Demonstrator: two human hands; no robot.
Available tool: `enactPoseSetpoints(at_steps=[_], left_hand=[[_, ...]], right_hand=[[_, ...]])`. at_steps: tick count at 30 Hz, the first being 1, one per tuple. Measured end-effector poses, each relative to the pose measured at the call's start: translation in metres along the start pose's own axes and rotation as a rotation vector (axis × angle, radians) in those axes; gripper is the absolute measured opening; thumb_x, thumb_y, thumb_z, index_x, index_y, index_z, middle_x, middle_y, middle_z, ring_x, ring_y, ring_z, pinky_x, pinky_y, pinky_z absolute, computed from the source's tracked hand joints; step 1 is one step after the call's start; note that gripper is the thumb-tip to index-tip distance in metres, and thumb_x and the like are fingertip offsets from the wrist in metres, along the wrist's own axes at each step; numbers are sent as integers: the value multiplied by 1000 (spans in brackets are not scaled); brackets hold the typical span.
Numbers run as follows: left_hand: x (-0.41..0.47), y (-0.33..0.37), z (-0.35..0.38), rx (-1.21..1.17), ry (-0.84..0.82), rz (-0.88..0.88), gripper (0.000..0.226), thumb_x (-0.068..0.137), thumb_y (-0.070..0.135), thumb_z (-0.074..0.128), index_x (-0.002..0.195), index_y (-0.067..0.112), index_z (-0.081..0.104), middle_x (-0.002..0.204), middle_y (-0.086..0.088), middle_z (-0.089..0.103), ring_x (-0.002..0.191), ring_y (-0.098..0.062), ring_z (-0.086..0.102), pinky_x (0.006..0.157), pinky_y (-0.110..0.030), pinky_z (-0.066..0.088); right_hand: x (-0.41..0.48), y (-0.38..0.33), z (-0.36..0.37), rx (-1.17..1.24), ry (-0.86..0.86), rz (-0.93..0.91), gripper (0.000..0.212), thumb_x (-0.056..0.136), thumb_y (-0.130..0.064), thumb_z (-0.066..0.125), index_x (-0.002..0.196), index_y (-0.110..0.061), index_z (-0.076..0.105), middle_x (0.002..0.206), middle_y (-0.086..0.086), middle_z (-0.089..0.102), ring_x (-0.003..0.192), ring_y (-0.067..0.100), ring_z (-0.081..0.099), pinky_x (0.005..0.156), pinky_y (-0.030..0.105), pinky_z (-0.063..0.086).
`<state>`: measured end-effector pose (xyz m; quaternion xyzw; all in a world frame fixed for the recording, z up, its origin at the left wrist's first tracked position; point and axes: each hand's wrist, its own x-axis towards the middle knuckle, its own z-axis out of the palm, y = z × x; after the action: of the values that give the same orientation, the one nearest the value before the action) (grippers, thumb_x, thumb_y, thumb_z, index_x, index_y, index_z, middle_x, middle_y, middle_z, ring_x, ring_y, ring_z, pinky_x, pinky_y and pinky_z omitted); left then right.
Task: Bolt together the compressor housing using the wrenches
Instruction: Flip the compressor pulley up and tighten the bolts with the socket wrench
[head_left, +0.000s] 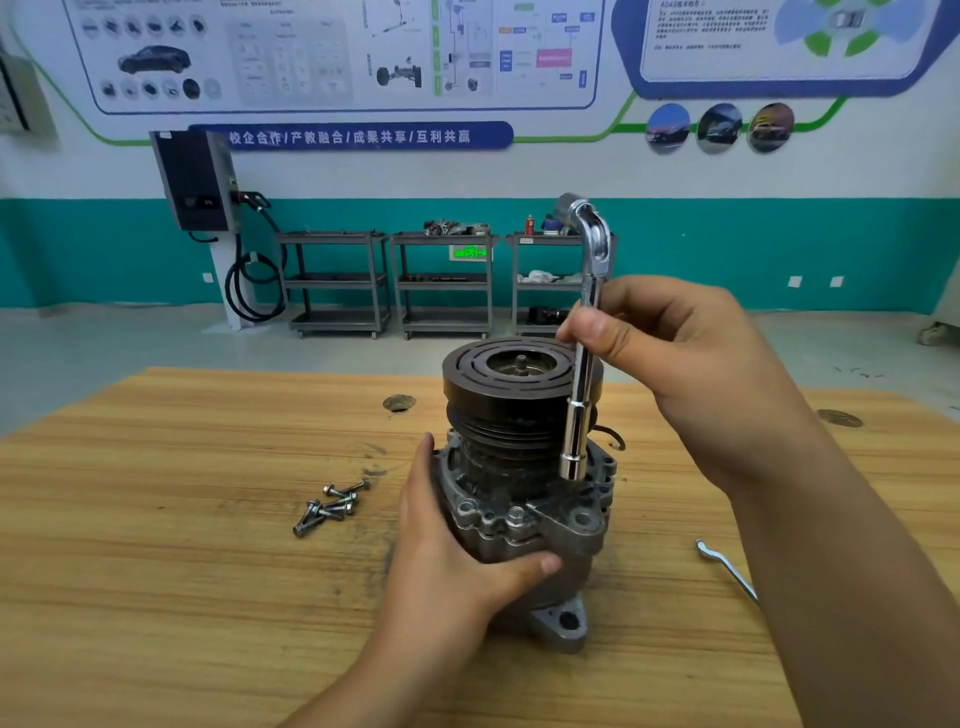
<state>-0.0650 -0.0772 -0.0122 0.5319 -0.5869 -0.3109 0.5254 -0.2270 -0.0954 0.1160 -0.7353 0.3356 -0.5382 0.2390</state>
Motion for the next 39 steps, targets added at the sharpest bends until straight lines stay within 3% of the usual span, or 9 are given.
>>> enactPoseSetpoints(at_steps=[5,9,15,19,23,26,29,32,39], left_hand=[[20,-12,-16,-64,-160,-12,130,29,45,90,140,49,22,131,24,48,112,4,55,94,-21,46],[43,-14,-31,-202,-365,-3,105,41,26,91,128,52,38,122,25,59,111,3,57,83,-13,50],[73,-26,-37,-340,-575,-43,89,60,-3,80,127,42,45,126,13,61,115,-8,58,85,-21,51],[72,-36,-38,-377,-473,-77,73,68,2,76,129,32,50,122,4,65,114,-12,60,81,-21,52],[66,-32,-48,-132,-328,17,53,65,27,74,112,43,56,102,28,67,95,6,63,70,-12,52],[71,-33,-72,240,-60,76,23,72,37,71,94,38,65,84,16,72,83,-2,67,70,-22,55],[82,-49,-103,729,295,-85,9,88,18,62,93,21,68,94,-2,70,90,-25,64,73,-32,48],[85,-61,-119,980,261,-323,13,88,24,60,99,21,67,103,-7,69,98,-29,60,80,-34,49],[84,-64,-116,1116,72,-476,28,77,35,72,97,18,63,103,-6,66,99,-26,60,82,-31,50]], right_hand=[[1,2,-2,5,-10,0,22,79,-35,60,78,-15,69,85,17,65,88,29,61,84,40,50],[1,1,-4,47,-18,-14,20,77,-41,65,77,-22,70,78,1,69,76,7,64,70,15,50],[1,2,-2,86,-21,6,22,72,-37,57,78,-20,69,67,-13,65,64,-3,61,63,10,46],[1,4,0,73,-17,15,17,77,-40,65,77,-24,69,69,-10,64,66,-2,58,66,12,45],[1,5,4,67,-24,28,17,79,-37,65,78,-21,70,70,-4,64,63,2,57,63,15,46],[1,5,6,77,-13,37,26,73,-40,60,80,-18,70,72,-1,65,64,3,57,63,15,46],[1,5,6,65,-4,46,26,73,-41,62,81,-18,70,74,0,66,65,3,57,65,17,46],[1,6,7,59,-5,48,23,74,-40,64,81,-19,69,74,-2,66,65,3,57,65,18,46],[0,5,9,28,-16,50,30,69,-41,59,82,-17,70,76,6,67,65,3,57,63,17,46]])
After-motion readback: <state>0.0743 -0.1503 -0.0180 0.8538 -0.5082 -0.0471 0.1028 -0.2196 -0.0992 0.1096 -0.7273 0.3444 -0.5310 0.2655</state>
